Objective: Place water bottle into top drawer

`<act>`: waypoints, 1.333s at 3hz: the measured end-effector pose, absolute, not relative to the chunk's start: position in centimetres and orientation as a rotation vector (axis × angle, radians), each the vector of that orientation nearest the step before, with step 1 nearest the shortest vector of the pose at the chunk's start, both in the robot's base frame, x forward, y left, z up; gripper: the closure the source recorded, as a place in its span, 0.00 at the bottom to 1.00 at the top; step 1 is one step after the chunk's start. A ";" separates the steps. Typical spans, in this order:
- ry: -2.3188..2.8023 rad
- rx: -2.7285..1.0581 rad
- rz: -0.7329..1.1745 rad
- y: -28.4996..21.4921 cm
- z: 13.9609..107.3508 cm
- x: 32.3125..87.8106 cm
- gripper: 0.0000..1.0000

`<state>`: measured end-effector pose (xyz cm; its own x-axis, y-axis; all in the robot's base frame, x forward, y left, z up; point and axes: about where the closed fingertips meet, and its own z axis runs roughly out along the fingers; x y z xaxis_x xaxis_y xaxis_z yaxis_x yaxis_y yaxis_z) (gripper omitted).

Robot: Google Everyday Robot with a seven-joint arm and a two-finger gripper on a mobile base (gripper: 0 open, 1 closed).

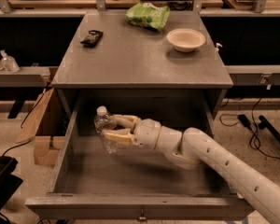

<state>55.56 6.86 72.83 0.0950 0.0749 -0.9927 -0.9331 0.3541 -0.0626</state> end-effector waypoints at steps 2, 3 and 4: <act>1.247 -0.909 0.964 8.4 71.0 55.7 0.85; 1.245 -0.911 0.966 8.5 71.1 55.6 0.62; 1.243 -0.913 0.969 8.7 71.1 55.6 0.39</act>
Offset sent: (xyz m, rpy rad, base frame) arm 0.0020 0.0126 -0.0179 0.0096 0.0286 0.0124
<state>55.58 8.70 71.15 0.0656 0.0884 -0.9939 -0.9423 0.3332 -0.0326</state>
